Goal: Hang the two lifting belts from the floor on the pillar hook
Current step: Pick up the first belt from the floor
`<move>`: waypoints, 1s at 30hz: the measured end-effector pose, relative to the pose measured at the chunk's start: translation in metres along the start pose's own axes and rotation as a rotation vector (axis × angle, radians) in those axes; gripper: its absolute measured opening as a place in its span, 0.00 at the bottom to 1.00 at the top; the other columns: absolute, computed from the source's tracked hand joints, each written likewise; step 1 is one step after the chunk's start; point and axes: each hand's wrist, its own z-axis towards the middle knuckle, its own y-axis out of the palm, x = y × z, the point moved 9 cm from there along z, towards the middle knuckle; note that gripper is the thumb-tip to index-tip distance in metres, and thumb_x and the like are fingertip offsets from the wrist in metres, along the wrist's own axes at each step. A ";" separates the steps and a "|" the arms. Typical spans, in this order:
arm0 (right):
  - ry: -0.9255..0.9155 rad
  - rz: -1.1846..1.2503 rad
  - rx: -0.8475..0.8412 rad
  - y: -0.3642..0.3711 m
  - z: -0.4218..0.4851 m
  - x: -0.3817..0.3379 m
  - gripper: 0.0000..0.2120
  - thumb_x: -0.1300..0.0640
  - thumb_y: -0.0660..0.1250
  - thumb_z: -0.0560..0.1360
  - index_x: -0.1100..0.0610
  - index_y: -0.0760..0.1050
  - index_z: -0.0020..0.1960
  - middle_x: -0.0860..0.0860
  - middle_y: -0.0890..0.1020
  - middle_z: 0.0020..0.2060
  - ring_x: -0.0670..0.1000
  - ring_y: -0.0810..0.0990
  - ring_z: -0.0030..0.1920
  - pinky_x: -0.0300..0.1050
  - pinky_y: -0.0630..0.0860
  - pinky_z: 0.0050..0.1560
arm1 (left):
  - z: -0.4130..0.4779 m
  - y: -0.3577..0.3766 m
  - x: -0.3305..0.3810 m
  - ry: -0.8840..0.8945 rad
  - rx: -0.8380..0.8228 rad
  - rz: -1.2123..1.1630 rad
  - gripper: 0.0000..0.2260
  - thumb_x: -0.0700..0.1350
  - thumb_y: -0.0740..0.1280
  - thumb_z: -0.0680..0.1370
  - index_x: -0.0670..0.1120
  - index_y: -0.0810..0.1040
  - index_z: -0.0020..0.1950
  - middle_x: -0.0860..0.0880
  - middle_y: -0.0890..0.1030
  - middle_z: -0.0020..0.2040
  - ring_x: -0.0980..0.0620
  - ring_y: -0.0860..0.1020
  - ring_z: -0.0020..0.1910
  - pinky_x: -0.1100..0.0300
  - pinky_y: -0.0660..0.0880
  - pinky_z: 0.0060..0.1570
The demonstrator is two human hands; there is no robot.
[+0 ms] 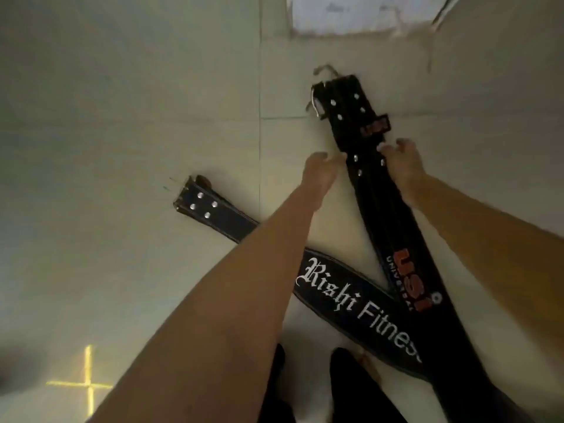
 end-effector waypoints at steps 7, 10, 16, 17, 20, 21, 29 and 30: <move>0.131 0.004 -0.341 0.012 0.007 0.035 0.28 0.37 0.56 0.75 0.54 0.68 0.67 0.51 0.73 0.57 0.51 0.74 0.52 0.40 0.72 0.53 | 0.012 0.042 -0.002 0.090 -0.133 -0.257 0.06 0.36 0.62 0.78 0.40 0.74 0.55 0.43 0.78 0.46 0.51 0.78 0.37 0.60 0.79 0.35; 0.152 0.036 -0.346 -0.005 -0.047 0.015 0.43 0.26 0.60 0.62 0.52 0.68 0.69 0.55 0.67 0.70 0.56 0.68 0.67 0.51 0.66 0.68 | -0.035 0.047 0.022 0.096 -0.031 -0.272 0.10 0.26 0.58 0.75 0.36 0.75 0.49 0.43 0.77 0.38 0.50 0.77 0.33 0.61 0.79 0.30; 0.211 0.064 -0.430 -0.032 -0.154 -0.020 0.28 0.39 0.49 0.78 0.57 0.66 0.68 0.58 0.67 0.70 0.58 0.66 0.69 0.51 0.61 0.70 | -0.107 0.040 0.029 -0.161 0.073 -0.224 0.04 0.34 0.61 0.77 0.42 0.74 0.46 0.47 0.74 0.39 0.54 0.73 0.36 0.60 0.73 0.34; 0.182 0.090 -0.394 -0.036 -0.142 -0.018 0.27 0.43 0.49 0.79 0.60 0.64 0.70 0.59 0.66 0.70 0.58 0.65 0.69 0.50 0.61 0.69 | -0.101 0.034 0.025 -0.162 0.129 -0.230 0.04 0.35 0.62 0.77 0.40 0.73 0.51 0.47 0.73 0.40 0.54 0.72 0.37 0.61 0.72 0.36; 0.143 0.126 -0.228 -0.049 -0.096 -0.001 0.26 0.47 0.49 0.81 0.62 0.57 0.73 0.58 0.62 0.73 0.57 0.61 0.72 0.49 0.58 0.70 | -0.065 0.021 0.000 -0.182 0.256 -0.191 0.26 0.41 0.68 0.75 0.38 0.60 0.68 0.42 0.72 0.58 0.47 0.73 0.55 0.54 0.72 0.56; 0.130 0.121 -0.201 -0.046 -0.077 0.010 0.27 0.46 0.49 0.80 0.60 0.55 0.74 0.56 0.60 0.74 0.55 0.59 0.73 0.49 0.57 0.70 | -0.048 0.019 -0.011 -0.171 0.280 -0.160 0.31 0.43 0.70 0.74 0.38 0.57 0.71 0.40 0.69 0.65 0.44 0.71 0.62 0.52 0.69 0.61; 0.157 0.217 -0.290 0.006 -0.001 0.070 0.28 0.42 0.49 0.79 0.57 0.59 0.73 0.51 0.67 0.71 0.50 0.65 0.70 0.43 0.63 0.65 | 0.030 0.041 -0.034 0.071 0.136 -0.517 0.13 0.35 0.66 0.76 0.39 0.75 0.61 0.41 0.79 0.53 0.45 0.78 0.49 0.53 0.77 0.50; 0.161 0.244 -0.292 0.006 -0.006 0.067 0.24 0.44 0.50 0.79 0.57 0.67 0.68 0.50 0.74 0.62 0.49 0.73 0.61 0.37 0.69 0.55 | 0.026 0.042 -0.031 0.063 0.114 -0.531 0.13 0.34 0.66 0.76 0.39 0.75 0.61 0.42 0.79 0.52 0.46 0.78 0.48 0.54 0.77 0.49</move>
